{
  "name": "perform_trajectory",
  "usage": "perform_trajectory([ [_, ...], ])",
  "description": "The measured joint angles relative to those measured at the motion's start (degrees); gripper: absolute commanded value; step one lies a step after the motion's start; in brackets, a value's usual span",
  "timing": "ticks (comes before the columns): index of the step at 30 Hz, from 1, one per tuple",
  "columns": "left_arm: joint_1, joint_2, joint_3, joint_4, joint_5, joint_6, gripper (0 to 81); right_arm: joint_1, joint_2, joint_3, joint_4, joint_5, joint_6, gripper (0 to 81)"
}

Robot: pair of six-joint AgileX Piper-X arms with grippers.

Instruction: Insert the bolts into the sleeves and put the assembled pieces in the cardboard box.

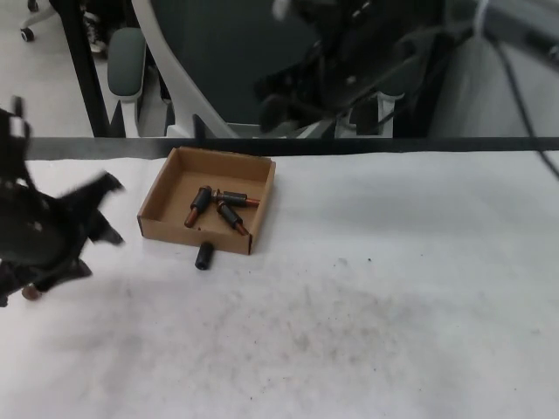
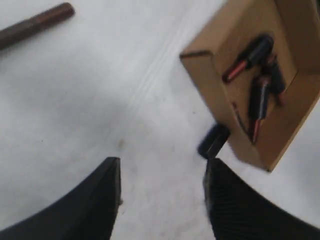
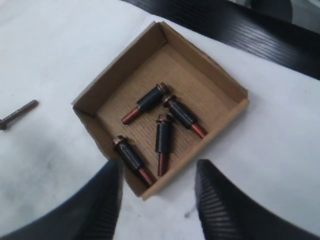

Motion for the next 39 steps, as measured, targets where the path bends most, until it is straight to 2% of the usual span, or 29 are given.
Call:
perform_trajectory([
  [5, 3.1, 0.0, 0.0, -2.73, 0.7, -20.75, 48.9, -1.6, -3.35, 0.0, 3.19, 0.0, -0.62, 43.5],
  [9, 4.64, 0.0, 0.0, -3.44, -1.99, -28.7, 48.9, -1.88, -7.05, 1.11, 5.42, 0.0, -1.66, 43.5],
  [12, 4.7, 0.0, 0.0, -3.55, -4.43, -30.58, 48.9, -1.88, -9.65, 3.07, 6.36, 0.0, -2.11, 43.5],
  [23, 4.7, 0.0, 0.0, -3.55, -5.86, -33.82, 48.9, -1.88, -19.53, 16.62, 7.09, -0.09, -3.19, 43.5],
  [29, 4.7, 0.18, 0.0, -3.55, -11.96, -36.29, 48.9, -1.88, -25.83, 26.96, 4.93, -0.09, -3.35, 43.5],
  [36, 4.7, 3.94, -0.15, -2.26, -11.19, -38.63, 48.9, -1.88, -31.26, 33.85, 0.77, -0.09, -3.23, 43.4],
  [38, 4.7, 5.72, -0.15, -2.51, -9.94, -40.7, 48.9, -1.88, -33.04, 35.44, 0.12, -0.09, -3.23, 39.9],
  [39, 4.7, 6.96, -0.15, -3.29, -9.3, -42.3, 48.9, -1.88, -34.0, 36.11, -0.13, -0.09, -3.23, 34.8],
])
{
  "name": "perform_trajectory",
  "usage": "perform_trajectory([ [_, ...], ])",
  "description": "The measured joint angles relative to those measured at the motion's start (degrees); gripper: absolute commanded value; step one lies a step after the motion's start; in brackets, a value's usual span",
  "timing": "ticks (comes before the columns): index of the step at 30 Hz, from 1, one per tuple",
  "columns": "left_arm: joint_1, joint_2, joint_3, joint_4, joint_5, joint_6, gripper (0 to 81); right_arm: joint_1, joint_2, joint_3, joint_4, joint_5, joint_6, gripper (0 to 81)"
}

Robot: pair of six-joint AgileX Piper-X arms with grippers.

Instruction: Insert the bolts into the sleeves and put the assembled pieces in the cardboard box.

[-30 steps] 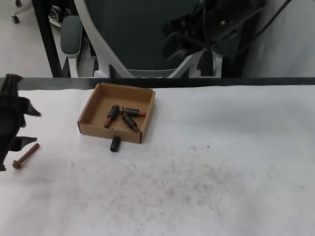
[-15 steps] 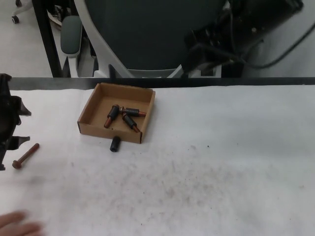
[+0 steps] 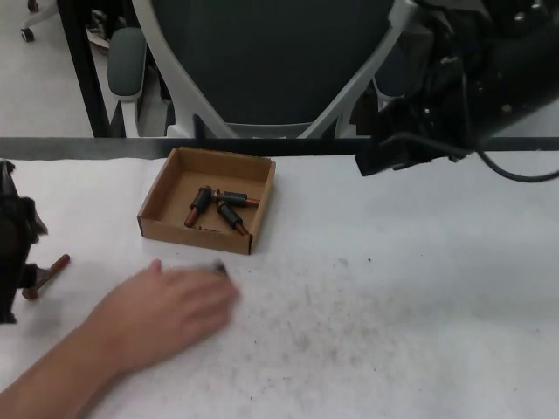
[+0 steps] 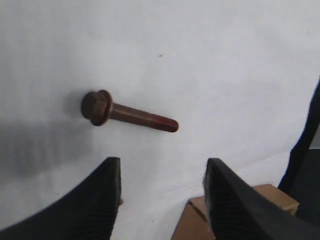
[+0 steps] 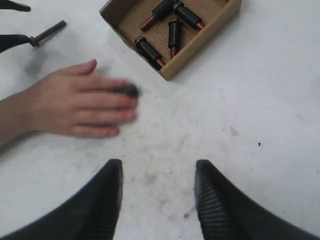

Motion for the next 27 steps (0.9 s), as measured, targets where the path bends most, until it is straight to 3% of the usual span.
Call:
perform_trajectory([
  [4, 0.0, 1.52, 0.0, -3.32, 0.15, -1.84, 48.9, 0.0, -5.41, 3.02, -0.09, -2.15, -0.7, 0.0],
  [8, 0.0, 2.33, 0.0, -6.65, -0.16, -2.61, 45.5, 0.0, -9.18, 5.11, -0.09, -7.37, -2.13, 0.3],
  [14, 0.0, 2.6, 0.0, -8.66, -2.25, -2.87, 32.3, 1.22, -11.61, 9.13, 0.1, -11.1, -4.43, 0.2],
  [27, 0.69, 6.34, -1.88, -9.04, 1.76, 1.84, 32.1, 8.83, -8.86, 13.57, -1.43, -8.06, -1.73, 0.2],
])
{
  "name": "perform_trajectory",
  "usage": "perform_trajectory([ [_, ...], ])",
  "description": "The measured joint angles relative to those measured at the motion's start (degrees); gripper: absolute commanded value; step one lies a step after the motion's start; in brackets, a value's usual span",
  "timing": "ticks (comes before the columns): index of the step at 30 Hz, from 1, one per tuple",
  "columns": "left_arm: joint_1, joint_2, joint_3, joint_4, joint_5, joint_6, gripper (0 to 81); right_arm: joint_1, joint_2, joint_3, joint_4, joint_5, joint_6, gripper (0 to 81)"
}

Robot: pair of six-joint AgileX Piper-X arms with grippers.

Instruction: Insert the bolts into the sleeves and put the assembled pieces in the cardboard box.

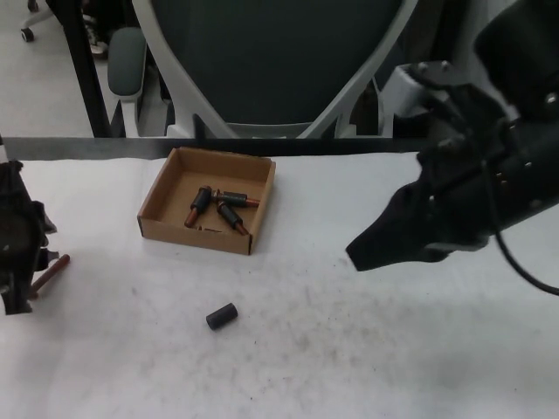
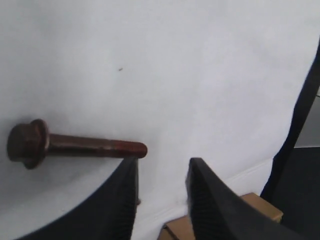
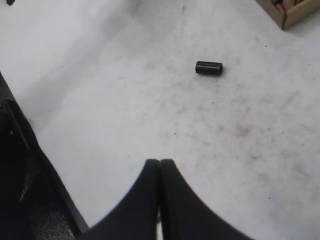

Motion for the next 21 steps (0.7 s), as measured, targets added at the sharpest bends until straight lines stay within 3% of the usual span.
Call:
perform_trajectory([
  [5, -0.03, 2.02, -1.7, 1.52, 1.65, -1.7, 32.1, 0.14, 1.77, 0.0, 0.02, -1.58, 2.53, 0.2],
  [15, -0.03, 2.02, -2.93, 1.91, -7.02, -6.09, 32.1, 0.22, 1.77, 0.0, 0.02, -2.52, 2.85, 0.2],
  [21, -0.03, 2.3, -2.93, 4.23, -8.91, -6.09, 32.1, 0.22, 1.77, 0.0, 0.02, -3.7, 2.85, 0.2],
])
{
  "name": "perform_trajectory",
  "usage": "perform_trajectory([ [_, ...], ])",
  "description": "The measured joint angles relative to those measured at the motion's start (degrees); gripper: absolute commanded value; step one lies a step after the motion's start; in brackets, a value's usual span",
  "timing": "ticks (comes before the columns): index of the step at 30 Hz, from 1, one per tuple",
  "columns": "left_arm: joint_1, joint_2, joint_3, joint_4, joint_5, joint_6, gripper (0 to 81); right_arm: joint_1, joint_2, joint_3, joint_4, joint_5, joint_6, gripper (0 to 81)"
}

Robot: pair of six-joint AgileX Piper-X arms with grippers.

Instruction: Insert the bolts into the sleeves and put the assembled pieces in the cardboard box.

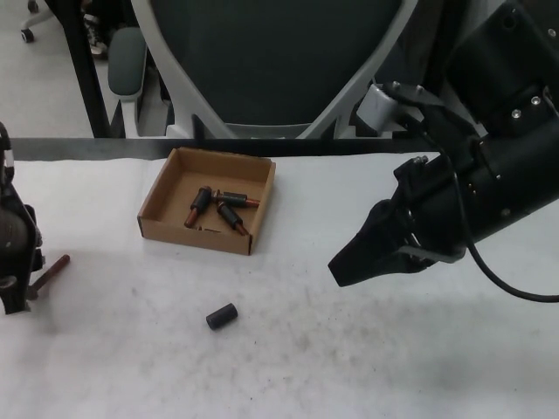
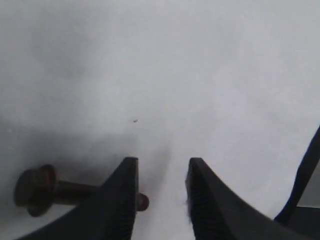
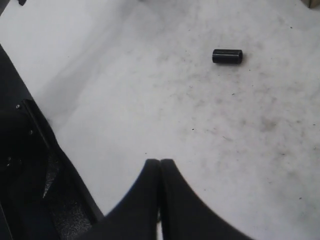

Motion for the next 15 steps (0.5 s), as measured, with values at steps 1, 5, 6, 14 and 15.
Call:
perform_trajectory([
  [1, 0.0, 0.92, -0.13, -0.11, 0.75, 0.0, 32.1, 0.0, 0.0, 0.0, 0.0, -0.63, 0.0, 0.2],
  [5, 0.2, 2.76, -0.43, -1.56, 3.65, 0.0, 32.1, 0.0, 0.0, 0.0, 0.0, -3.79, 0.0, 0.2],
  [6, 0.17, 2.96, -0.45, -1.74, 4.22, 0.0, 32.1, 0.0, 0.0, 0.0, 0.0, -4.26, 0.0, 0.2],
  [14, 0.47, 3.81, -0.72, -3.15, 10.57, 7.9, 32.1, 0.09, 0.0, 0.0, 0.0, -5.76, 0.0, 0.2],
  [15, 0.47, 3.9, -0.72, -3.32, 11.58, 9.6, 32.1, 0.28, 0.0, 0.0, 0.18, -5.76, -0.56, 0.2],
])
